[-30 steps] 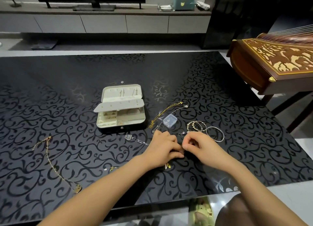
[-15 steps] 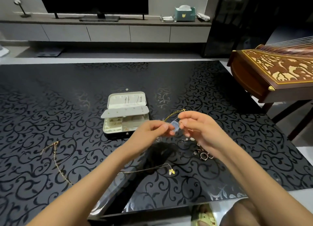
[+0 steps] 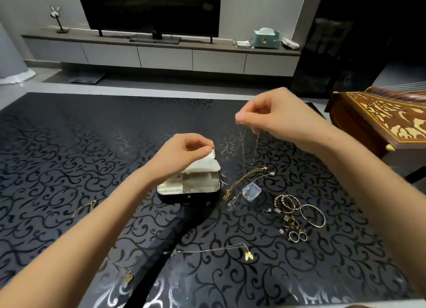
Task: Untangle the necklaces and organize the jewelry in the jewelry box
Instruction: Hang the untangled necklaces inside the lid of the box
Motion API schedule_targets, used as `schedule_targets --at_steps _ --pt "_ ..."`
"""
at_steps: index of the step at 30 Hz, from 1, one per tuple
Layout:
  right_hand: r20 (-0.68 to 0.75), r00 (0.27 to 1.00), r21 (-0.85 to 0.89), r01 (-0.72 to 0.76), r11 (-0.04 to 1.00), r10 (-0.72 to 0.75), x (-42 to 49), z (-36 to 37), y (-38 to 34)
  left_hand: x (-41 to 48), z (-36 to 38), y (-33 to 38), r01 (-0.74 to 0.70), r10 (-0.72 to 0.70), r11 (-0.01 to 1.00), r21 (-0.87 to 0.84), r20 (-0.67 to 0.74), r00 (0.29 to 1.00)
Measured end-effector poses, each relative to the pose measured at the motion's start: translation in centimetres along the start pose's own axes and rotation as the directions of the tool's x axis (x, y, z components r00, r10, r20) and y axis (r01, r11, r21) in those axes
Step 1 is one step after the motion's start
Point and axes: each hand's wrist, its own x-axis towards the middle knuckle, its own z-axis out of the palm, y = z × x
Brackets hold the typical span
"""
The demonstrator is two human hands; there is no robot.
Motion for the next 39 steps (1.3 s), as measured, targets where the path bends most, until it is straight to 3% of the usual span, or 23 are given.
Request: schedule_targets --at_steps 6,9,13,17,21,26,31,34,36,39 --pt "-0.081 0.995 0.06 0.061 0.996 -0.056 5.3 -1.2 -2.0 3.4 -4.7 -5.2 0.203 -0.08 0.904 0.376 -0.318 0.945" --pt "-0.09 0.992 0.114 0.099 0.988 -0.089 7.7 -1.3 -2.6 4.8 -4.9 -7.6 0.211 -0.041 0.813 0.542 -0.307 0.951" --pt "-0.061 0.99 0.156 0.136 0.978 -0.128 11.2 0.6 -3.0 7.7 -3.6 -10.7 0.166 -0.042 0.663 0.73 -0.185 0.982" --pt "-0.058 0.995 0.139 0.095 0.986 -0.087 14.2 3.2 -2.2 10.3 -1.6 -11.8 0.17 -0.19 0.631 0.757 -0.062 0.98" --pt "-0.045 0.998 0.142 0.04 0.989 -0.034 16.0 5.0 -0.7 11.3 0.1 -12.6 0.109 -0.177 0.617 0.78 0.003 0.984" --pt "-0.064 0.998 0.16 0.031 0.987 -0.021 16.7 5.7 0.6 11.2 0.6 -13.9 0.142 -0.173 0.653 0.744 -0.037 0.984" --pt "-0.045 0.999 0.16 0.025 0.987 -0.018 17.1 5.7 1.6 11.5 0.9 -13.8 0.158 -0.177 0.524 0.837 -0.074 0.981" --pt "-0.043 0.999 0.158 0.005 0.987 0.001 17.5 5.9 2.5 12.0 0.8 -13.7 0.163 -0.234 0.512 0.843 -0.046 0.971" --pt "-0.042 0.999 0.152 -0.006 0.988 0.013 17.6 6.1 2.9 12.0 0.8 -13.7 0.148 -0.208 0.529 0.836 -0.041 0.977" --pt "-0.033 0.999 0.145 -0.012 0.989 0.017 17.6 6.7 3.1 11.1 1.0 -13.9 0.119 -0.056 0.602 0.79 -0.108 0.993"
